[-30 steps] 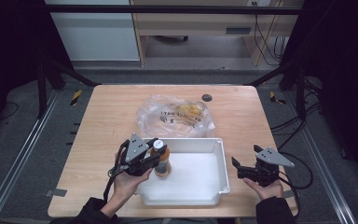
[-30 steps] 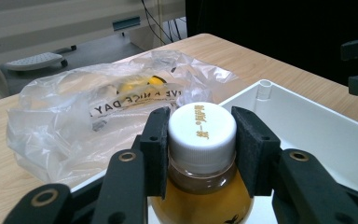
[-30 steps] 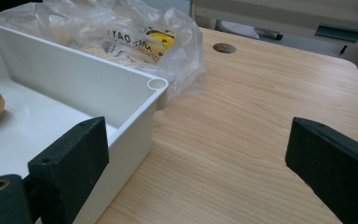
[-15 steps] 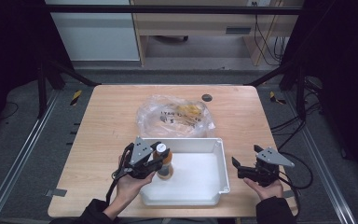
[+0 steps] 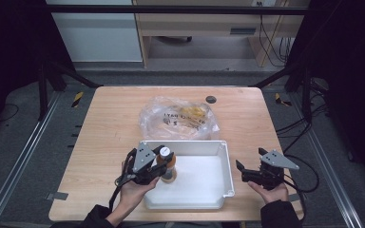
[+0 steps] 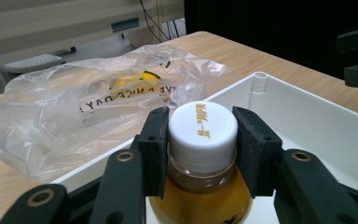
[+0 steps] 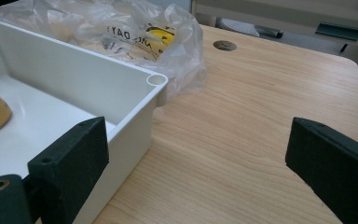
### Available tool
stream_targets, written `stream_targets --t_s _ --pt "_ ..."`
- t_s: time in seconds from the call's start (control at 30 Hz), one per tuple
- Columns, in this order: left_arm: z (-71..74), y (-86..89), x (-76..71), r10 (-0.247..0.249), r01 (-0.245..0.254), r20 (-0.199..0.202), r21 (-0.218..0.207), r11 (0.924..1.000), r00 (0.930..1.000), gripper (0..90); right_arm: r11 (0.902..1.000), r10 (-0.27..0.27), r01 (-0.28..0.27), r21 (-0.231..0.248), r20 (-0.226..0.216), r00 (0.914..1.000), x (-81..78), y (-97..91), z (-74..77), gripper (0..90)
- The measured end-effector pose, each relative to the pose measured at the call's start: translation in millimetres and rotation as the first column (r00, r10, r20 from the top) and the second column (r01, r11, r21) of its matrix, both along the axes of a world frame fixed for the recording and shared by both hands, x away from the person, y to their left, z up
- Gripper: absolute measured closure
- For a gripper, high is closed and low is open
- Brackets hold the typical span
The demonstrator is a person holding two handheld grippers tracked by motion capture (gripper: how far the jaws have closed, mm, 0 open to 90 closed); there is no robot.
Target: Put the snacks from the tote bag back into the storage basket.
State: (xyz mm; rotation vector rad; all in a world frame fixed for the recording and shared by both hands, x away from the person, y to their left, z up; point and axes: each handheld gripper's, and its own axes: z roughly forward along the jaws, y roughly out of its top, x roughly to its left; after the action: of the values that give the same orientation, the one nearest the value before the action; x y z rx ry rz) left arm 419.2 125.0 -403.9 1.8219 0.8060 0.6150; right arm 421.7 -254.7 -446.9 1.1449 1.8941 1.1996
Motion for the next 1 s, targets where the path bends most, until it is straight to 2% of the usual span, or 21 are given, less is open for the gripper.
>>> stream_targets --t_s 0.3,0.5,0.8,1.0 --pt "4.2 1.3 -1.4 -0.017 0.017 0.0 -0.021 0.9996 0.9999 39.3 1.0 -0.001 0.001 0.0 0.002 1.0 0.0 -0.2 0.1 6.1" --pt "11.8 8.5 -2.7 -0.017 0.018 0.015 -0.044 0.9989 0.9997 32.5 1.0 -0.002 0.002 -0.002 0.0 1.0 0.1 -0.6 0.2 5.9" --pt "23.6 29.5 -2.8 -0.005 0.009 0.046 -0.076 0.9971 0.9989 27.5 1.0 -0.008 0.008 0.004 0.003 1.0 -0.2 -1.7 1.2 5.8" --pt "21.8 47.0 1.1 0.005 -0.002 0.046 -0.075 0.9972 0.9989 26.2 0.9999 -0.011 0.011 0.007 0.004 0.9999 -0.4 -2.5 1.8 5.6"
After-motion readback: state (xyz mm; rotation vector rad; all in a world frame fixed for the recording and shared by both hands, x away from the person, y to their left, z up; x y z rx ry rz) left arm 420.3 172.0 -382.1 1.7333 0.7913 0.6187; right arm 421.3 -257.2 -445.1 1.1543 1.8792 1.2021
